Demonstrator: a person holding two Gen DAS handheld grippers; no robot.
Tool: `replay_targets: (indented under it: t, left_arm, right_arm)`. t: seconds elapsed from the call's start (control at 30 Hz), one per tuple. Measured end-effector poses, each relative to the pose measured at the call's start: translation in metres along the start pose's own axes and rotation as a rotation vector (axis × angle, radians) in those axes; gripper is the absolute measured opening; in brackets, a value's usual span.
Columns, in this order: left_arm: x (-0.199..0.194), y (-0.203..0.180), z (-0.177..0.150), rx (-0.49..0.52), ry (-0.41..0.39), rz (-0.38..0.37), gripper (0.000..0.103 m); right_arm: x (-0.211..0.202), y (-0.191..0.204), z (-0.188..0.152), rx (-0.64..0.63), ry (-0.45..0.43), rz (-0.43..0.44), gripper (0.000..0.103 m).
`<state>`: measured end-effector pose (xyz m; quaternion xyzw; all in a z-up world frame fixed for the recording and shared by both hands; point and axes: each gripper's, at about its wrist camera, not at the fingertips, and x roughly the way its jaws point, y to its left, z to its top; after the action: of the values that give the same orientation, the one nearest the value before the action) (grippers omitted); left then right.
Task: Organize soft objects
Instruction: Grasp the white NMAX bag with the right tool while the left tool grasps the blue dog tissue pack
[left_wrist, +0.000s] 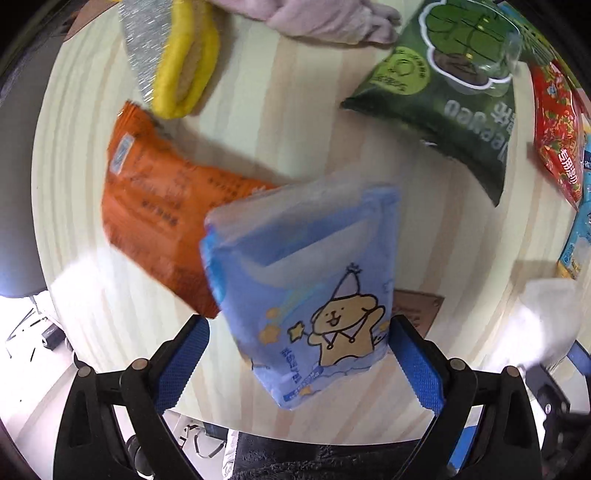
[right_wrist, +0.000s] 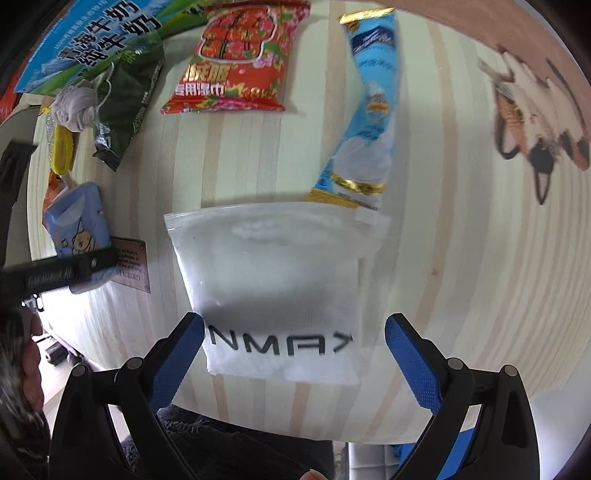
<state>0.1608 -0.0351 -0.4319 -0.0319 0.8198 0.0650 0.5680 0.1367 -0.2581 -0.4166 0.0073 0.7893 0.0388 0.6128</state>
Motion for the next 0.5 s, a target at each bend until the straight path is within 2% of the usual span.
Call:
replay_targets:
  t: [0.13,0.27,0.3,0.33,0.37,0.43,0.5]
  left_arm:
    - [-0.012,0.013,0.002,-0.04,-0.028,-0.076,0.099]
    - [-0.025,0.017,0.013,-0.057,-0.06,-0.111,0.098]
    - [-0.026,0.019,0.021,-0.061,-0.064,-0.114,0.088]
    - [-0.026,0.018,0.022,-0.062,-0.069,-0.115,0.07]
    - [-0.026,0.017,0.023,-0.053,-0.064,-0.111,0.062]
    - [-0.03,0.015,0.031,-0.036,-0.069,-0.097,0.054]
    - [-0.036,0.011,0.026,-0.016,-0.097,-0.069,0.048]
  right_arm:
    - [0.01,0.0,0.005,-0.005,0.02,0.019,0.1]
    - [0.019,0.002,0.011,-0.005,0.033,-0.042,0.1]
    - [0.021,0.002,0.01,0.001,0.039,-0.048,0.1]
    - [0.023,0.0,0.011,0.01,0.045,-0.048,0.1]
    - [0.025,-0.002,0.011,0.018,0.049,-0.048,0.1]
    - [0.025,-0.005,0.005,0.037,0.045,-0.049,0.096]
    - [0.02,-0.009,0.001,0.043,0.029,-0.05,0.087]
